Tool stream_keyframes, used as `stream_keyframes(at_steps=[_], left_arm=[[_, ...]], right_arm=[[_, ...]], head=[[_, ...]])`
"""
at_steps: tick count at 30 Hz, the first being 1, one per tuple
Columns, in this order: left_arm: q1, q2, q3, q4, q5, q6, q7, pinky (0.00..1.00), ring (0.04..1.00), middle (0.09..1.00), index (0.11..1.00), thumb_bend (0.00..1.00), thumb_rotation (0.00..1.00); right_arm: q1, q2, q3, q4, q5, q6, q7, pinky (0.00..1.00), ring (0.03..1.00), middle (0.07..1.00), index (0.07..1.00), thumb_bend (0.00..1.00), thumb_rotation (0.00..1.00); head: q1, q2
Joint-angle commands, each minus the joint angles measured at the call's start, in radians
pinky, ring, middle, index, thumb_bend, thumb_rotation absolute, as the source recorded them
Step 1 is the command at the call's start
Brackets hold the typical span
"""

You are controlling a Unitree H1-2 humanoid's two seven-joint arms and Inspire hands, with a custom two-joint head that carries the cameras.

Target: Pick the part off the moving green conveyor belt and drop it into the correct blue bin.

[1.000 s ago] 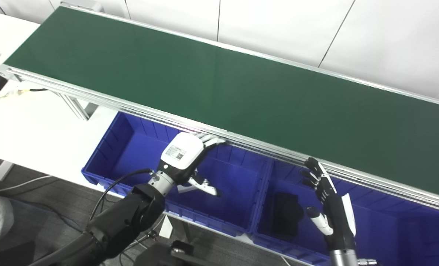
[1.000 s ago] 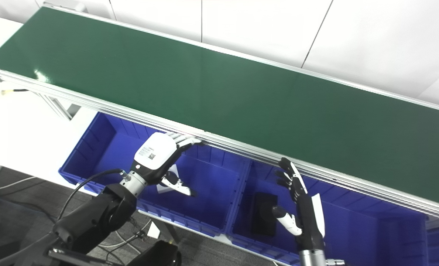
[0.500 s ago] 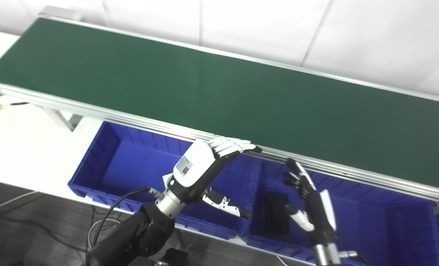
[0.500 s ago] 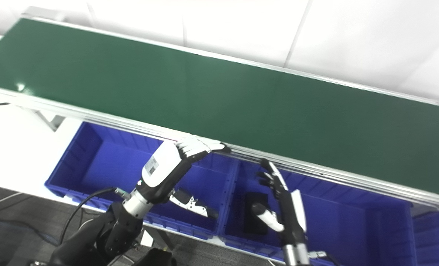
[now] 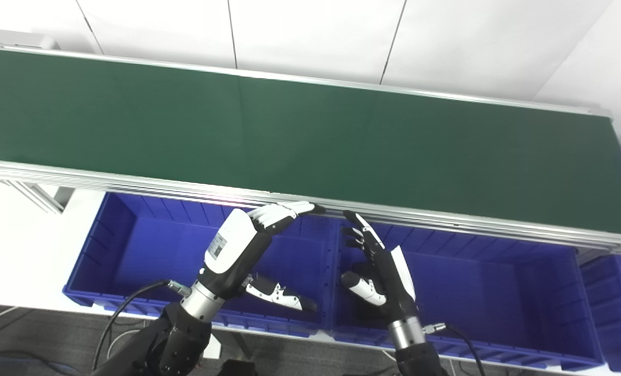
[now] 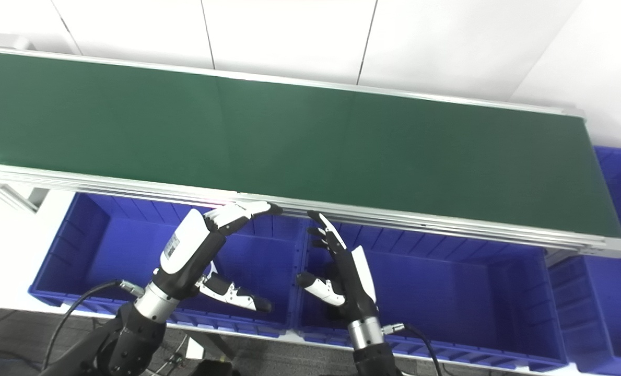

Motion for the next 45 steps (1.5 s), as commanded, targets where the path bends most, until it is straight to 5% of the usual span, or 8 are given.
stream_keyframes(at_steps=[1,6,14,21,27,34,37,45], left_arm=[[-0.019,-0.004,-0.016,-0.001,-0.035,-0.028,0.016,0.66,0.779,0.833,0.827,0.84,0.41],[-0.021,-0.023,-0.040,0.025,-0.044,-0.028,0.025,0.74,0.814,0.851,0.838,0.84,0.45],[-0.026,-0.047,-0.055,0.073,-0.037,-0.028,0.039,0.72,0.807,0.852,0.843,0.84,0.46],[-0.033,-0.044,-0.063,0.088,-0.072,-0.028,0.035,0.71,0.793,0.848,0.842,0.84,0.47],[-0.008,-0.037,-0.024,0.038,-0.172,-0.028,-0.037,0.71,0.806,0.863,0.853,0.85,0.47],[0.045,-0.039,0.080,-0.027,-0.341,-0.027,-0.186,0.80,0.886,0.914,0.912,0.81,0.48],[0.063,-0.048,0.117,-0.035,-0.394,-0.027,-0.230,0.93,0.939,0.944,0.947,0.72,0.45],[0.060,-0.097,0.188,0.019,-0.465,-0.028,-0.310,0.84,0.893,0.925,0.931,0.76,0.53]], right_arm=[[-0.015,-0.003,0.008,-0.009,0.003,-0.049,-0.028,0.77,0.846,0.930,0.902,0.94,0.87],[-0.014,-0.026,0.026,-0.001,-0.006,-0.049,-0.055,0.76,0.840,0.927,0.910,0.95,0.91],[-0.022,-0.053,0.041,0.026,0.027,-0.049,-0.057,0.77,0.843,0.921,0.918,0.97,0.90],[-0.034,-0.058,0.060,0.040,0.015,-0.049,-0.086,0.76,0.837,0.913,0.920,0.96,0.91],[-0.031,-0.051,0.070,0.007,0.009,-0.049,-0.090,0.77,0.843,0.925,0.927,0.95,0.91],[-0.027,0.002,0.050,-0.031,-0.012,-0.049,-0.067,0.78,0.839,0.926,0.918,0.95,0.91],[-0.032,0.025,0.030,-0.047,-0.031,-0.048,-0.052,0.75,0.828,0.926,0.910,0.94,0.90],[-0.015,0.043,-0.043,-0.111,-0.031,-0.047,0.017,0.73,0.801,0.917,0.900,0.96,0.90]], head=[[0.017,-0.012],[0.050,-0.037],[0.112,-0.082],[0.109,-0.073],[0.047,0.014],[-0.166,0.138],[-0.163,0.181],[-0.099,0.242]])
